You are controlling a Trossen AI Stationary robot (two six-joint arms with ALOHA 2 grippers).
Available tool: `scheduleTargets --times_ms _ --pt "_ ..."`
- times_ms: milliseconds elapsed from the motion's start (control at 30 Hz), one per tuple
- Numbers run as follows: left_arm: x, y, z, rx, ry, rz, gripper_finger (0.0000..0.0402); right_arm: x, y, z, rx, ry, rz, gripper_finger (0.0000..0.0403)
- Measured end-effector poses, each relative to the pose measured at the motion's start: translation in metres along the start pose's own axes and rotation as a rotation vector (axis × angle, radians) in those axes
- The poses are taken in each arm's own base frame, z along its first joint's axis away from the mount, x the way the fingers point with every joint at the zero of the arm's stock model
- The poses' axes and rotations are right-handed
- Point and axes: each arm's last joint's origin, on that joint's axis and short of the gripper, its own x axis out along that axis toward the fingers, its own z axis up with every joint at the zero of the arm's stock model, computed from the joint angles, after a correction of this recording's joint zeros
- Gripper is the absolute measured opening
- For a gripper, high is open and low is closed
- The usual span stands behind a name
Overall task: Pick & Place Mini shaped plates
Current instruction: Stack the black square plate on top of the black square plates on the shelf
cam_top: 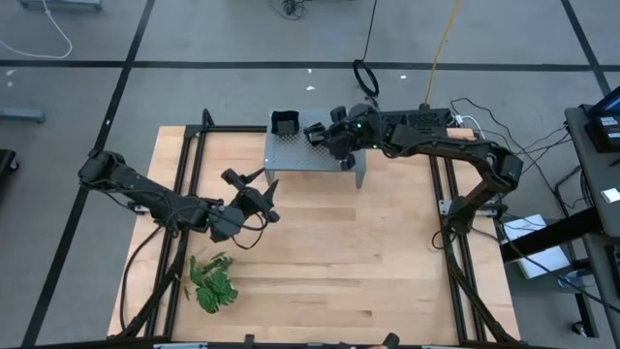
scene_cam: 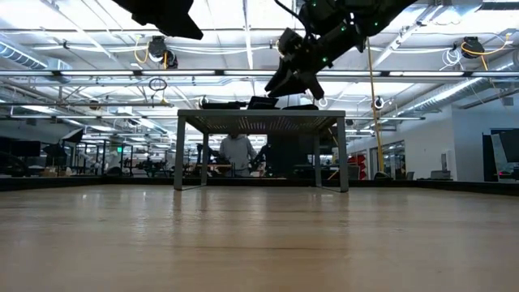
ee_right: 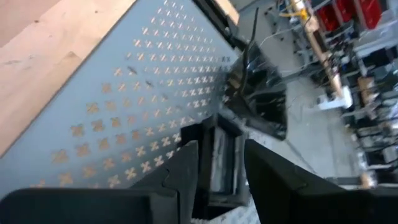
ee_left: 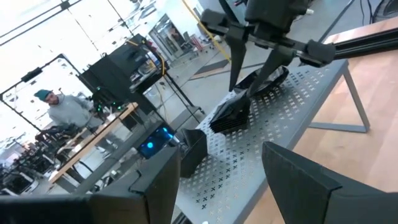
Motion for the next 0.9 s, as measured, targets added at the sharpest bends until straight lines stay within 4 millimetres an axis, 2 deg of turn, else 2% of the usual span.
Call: scheduleTargets --times_ms 200,700,900 --pt "0.0 0.0 0.0 0.001 0.0 0.001 0.023 0.0047 0.0005 -0.0065 0.036 0.017 0.006 0.0119" --pt "0.0 0.0 0.0 0.007 0.0 0.001 0.023 0.0041 -0.0019 -0.0051 0.124 0.0 -0.015 0.0118" --pt "-0.0002 -0.0001 0.0 0.007 0.0 0.0 0.023 0.0065 0.0019 -0.006 0.172 -0.068 -0.02 0.0118"
